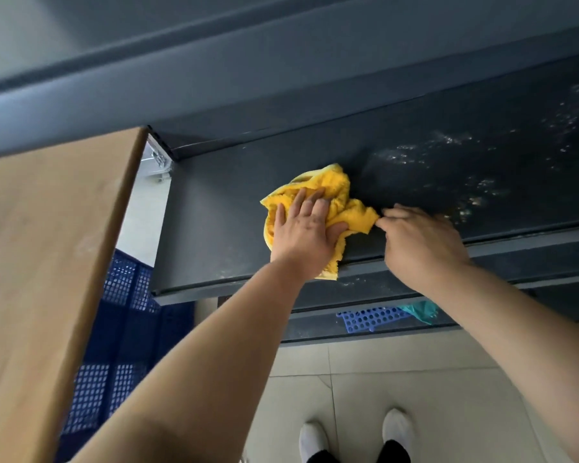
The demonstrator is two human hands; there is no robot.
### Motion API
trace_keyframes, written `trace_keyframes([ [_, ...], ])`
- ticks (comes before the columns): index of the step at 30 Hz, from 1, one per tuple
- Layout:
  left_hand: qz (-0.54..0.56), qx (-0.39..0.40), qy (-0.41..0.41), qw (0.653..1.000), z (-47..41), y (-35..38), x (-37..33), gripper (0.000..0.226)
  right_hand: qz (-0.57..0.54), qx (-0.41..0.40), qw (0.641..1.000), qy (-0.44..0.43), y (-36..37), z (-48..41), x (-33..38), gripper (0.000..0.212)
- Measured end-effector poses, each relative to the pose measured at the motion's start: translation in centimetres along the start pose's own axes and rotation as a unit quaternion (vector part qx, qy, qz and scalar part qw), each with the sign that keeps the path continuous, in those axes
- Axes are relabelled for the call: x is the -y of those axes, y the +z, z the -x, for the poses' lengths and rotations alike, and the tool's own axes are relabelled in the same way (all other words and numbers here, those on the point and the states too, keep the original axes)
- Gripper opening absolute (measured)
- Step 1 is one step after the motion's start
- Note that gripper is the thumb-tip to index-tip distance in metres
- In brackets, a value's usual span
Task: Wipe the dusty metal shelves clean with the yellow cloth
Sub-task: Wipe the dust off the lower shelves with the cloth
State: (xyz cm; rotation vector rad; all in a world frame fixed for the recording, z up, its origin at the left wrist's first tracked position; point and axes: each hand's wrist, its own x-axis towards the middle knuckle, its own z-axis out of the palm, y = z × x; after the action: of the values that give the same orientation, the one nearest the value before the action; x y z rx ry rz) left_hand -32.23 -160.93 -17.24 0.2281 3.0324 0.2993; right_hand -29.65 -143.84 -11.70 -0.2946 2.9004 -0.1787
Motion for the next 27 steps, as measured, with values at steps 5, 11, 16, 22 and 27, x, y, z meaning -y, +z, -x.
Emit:
trace_keyframes([
  [5, 0.013, -0.007, -0.034, 0.999, 3.7, -0.7, 4.4, 0.060, -0.007, 0.004, 0.999, -0.041, 0.5, 0.3, 4.0, 0.041],
  [11, 0.026, -0.033, -0.099, 0.994, 7.3, -1.4, 10.7, 0.058, 0.002, 0.008, 0.998, -0.057, 1.2, 0.3, 7.6, 0.039],
  [16, 0.029, -0.025, -0.154, 0.987, 9.2, -2.0, 14.4, 0.061, 0.002, 0.012, 0.997, -0.070, 1.8, 0.2, 10.1, 0.038],
  [22, 0.015, -0.018, -0.200, 0.980, 10.4, -4.0, 14.1, 0.038, 0.014, 0.016, 0.996, -0.090, 1.8, 0.3, 12.3, 0.033],
  [27, 0.539, -0.031, -0.299, 0.787, 8.9, -8.9, 10.6, 0.029, 0.020, 0.007, 0.996, -0.082, 0.5, 0.0, 11.7, 0.033],
])
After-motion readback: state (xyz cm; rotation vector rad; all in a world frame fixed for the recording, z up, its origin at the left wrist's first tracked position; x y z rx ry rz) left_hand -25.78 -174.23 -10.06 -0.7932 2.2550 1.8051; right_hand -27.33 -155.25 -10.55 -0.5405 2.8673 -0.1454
